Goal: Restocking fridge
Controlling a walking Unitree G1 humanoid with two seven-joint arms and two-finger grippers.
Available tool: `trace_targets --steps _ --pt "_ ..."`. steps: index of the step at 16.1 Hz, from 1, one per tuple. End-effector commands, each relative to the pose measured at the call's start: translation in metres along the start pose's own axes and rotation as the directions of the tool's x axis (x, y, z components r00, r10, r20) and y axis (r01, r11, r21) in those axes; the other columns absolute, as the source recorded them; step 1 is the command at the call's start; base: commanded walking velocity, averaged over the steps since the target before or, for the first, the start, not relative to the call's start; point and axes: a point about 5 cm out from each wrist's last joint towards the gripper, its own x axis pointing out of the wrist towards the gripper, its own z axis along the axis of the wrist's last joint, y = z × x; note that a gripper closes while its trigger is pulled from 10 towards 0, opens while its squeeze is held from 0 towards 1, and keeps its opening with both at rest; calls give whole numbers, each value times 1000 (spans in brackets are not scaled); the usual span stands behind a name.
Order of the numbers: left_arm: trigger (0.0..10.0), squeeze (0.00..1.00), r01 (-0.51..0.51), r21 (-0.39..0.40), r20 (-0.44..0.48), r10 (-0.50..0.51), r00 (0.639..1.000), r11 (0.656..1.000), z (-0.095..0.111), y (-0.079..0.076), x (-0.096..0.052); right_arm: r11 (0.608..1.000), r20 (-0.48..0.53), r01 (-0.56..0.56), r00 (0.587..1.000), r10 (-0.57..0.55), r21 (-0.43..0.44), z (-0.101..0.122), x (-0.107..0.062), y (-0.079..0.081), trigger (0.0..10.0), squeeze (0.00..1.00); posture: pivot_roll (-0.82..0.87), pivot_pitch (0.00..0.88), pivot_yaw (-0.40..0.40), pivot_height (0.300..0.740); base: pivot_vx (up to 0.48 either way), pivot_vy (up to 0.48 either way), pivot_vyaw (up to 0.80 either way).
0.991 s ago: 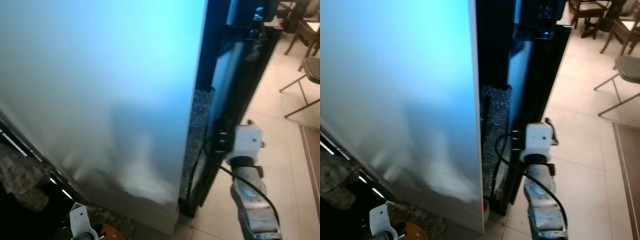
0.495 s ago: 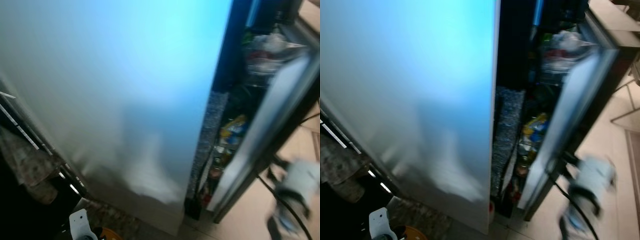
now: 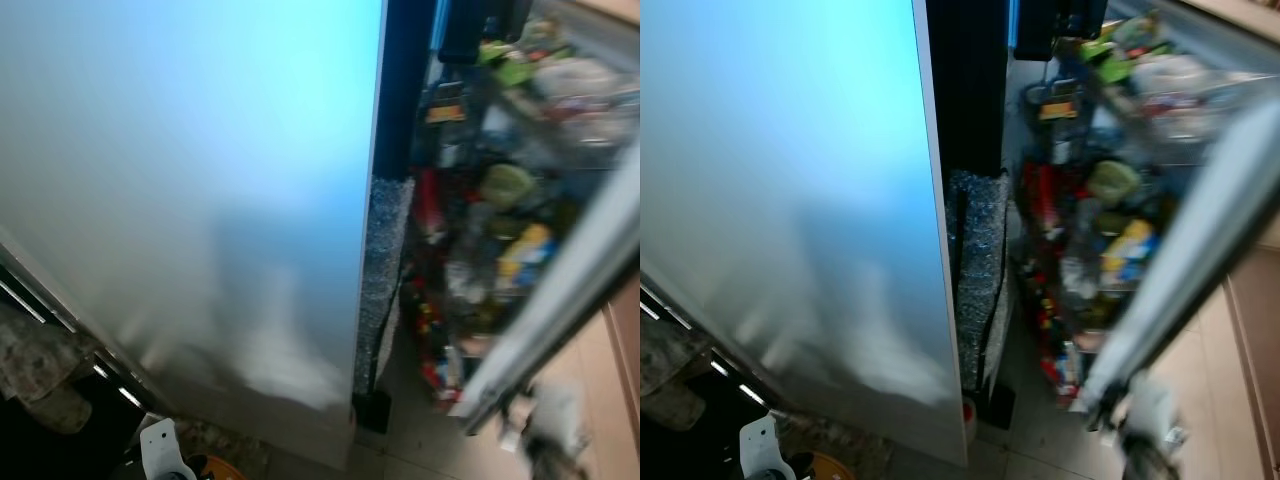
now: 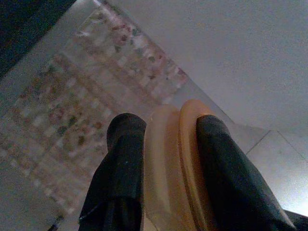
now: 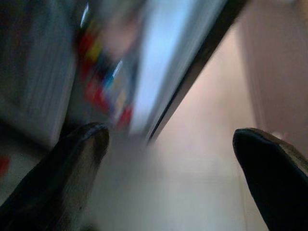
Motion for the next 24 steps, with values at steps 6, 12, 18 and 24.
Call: trace_targets --steps 6,12,18,24 --pt "10000 0 -17 -47 -14 16 1000 999 0 6 0 944 -306 -261 933 192 -203 -71 -14 33 10000 0 -160 0 70 740 0 0 0" --pt "10000 0 3 -14 -13 -3 1000 1000 -1 3 0 949 -355 -283 909 218 -140 -89 -26 60 10000 0 -158 0 75 740 0 -53 0" --pt "10000 0 8 -15 -23 -8 1000 1000 -5 3 -1 915 -341 -334 907 247 -226 -88 -26 60 10000 0 -157 0 77 740 0 -355 0" --pt "10000 0 12 -16 -26 -12 1000 1000 -6 2 -1 918 -335 -334 908 252 -212 -86 -25 61 10000 0 -157 0 70 740 0 -343 86"
